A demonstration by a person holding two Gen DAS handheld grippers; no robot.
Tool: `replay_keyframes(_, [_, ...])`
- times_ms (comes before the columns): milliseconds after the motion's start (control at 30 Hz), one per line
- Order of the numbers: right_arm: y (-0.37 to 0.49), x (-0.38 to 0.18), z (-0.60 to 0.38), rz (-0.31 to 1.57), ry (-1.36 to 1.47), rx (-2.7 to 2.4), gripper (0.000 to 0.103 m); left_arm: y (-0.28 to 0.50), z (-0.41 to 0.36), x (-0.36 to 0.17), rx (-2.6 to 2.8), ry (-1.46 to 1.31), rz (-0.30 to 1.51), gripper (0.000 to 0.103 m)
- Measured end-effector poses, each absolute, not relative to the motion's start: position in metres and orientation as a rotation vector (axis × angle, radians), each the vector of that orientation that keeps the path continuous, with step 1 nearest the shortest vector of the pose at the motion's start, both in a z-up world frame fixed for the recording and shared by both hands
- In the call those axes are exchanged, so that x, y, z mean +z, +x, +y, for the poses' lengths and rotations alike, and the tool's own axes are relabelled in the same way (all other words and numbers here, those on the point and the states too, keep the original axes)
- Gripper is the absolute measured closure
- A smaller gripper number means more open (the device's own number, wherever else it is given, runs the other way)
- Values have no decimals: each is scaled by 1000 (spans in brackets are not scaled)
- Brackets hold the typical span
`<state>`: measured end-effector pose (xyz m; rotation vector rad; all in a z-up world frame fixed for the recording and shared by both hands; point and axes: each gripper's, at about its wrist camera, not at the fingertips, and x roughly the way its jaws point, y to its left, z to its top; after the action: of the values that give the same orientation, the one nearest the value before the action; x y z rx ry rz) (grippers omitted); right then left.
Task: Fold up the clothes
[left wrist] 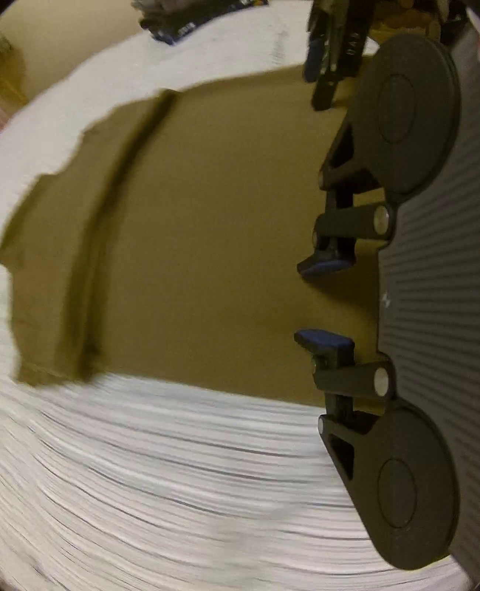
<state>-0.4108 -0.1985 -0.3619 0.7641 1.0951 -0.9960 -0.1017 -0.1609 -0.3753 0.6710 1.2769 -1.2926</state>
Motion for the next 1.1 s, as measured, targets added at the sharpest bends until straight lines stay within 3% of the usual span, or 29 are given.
replay_keyframes(167, [-458, -350, -130, 1154, 748, -934, 37, -132, -85, -363, -1148, 765, 1317, 76])
replay_keyframes(367, [-482, -292, -106, 1096, 762, -916, 37, -173, -34, -297, -1100, 722, 1233, 72])
replay_keyframes(500, [-497, -254, -89, 1057, 771, -904, 37, -196, -23, -245, -1111, 672, 1167, 69])
replay_keyframes(667, [-504, -200, -73, 983, 763, -883, 37, -219, -9, -185, -1170, 598, 1076, 57])
replay_keyframes(867, [-502, -154, -58, 939, 725, -852, 37, -232, -4, -141, -1204, 556, 1007, 56])
replay_keyframes(1100, [-500, -143, -49, 967, 750, -887, 37, -234, -3, -116, -1230, 582, 973, 55])
